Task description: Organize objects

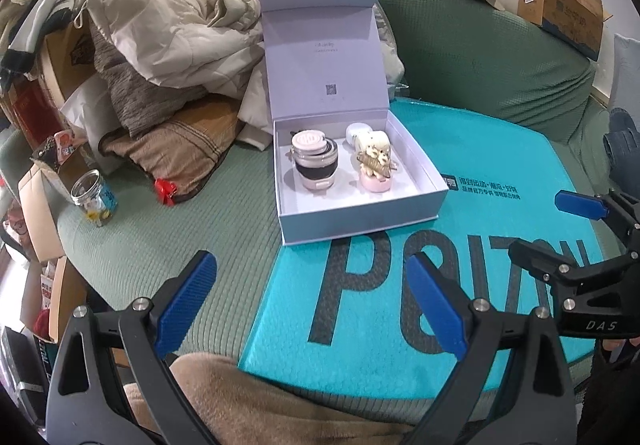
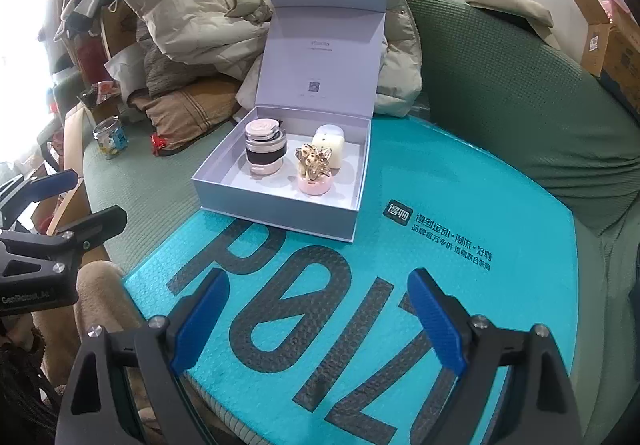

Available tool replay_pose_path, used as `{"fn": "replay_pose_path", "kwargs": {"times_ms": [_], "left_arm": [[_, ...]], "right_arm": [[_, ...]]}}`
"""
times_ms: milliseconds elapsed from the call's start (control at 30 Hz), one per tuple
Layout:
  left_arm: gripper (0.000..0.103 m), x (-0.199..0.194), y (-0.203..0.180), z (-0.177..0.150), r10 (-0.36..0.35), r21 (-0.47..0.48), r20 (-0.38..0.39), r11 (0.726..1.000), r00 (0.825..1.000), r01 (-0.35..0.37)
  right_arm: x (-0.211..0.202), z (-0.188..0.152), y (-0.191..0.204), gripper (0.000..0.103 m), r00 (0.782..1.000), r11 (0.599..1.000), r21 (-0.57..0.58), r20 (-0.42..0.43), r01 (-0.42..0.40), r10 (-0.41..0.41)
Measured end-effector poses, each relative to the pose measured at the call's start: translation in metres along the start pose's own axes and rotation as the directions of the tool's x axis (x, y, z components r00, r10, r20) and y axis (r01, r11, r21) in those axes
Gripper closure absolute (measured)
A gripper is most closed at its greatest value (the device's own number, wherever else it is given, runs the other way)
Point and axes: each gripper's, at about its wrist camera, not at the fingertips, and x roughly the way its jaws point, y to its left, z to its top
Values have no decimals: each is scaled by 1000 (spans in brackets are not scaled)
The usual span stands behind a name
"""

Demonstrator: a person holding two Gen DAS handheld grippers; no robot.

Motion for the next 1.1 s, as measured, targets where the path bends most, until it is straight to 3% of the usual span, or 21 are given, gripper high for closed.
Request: {"fn": "replay_pose_path", "kwargs": {"times_ms": [267, 800, 1100], "left_arm": [[7, 0, 3, -9, 15, -30, -16, 999, 1000, -16], [7, 2, -5, -15, 4, 5, -28, 1000, 1000, -3], [7, 4, 4, -18, -14, -36, -50, 999, 999, 12]], "right_arm": [[0, -8, 0, 11, 1000, 1000, -5, -3, 5, -5], [2, -13, 1, 11, 1000, 1000, -14, -21, 8, -9], [5, -12, 3, 11, 1000, 1000, -24, -30, 3, -3]]}}
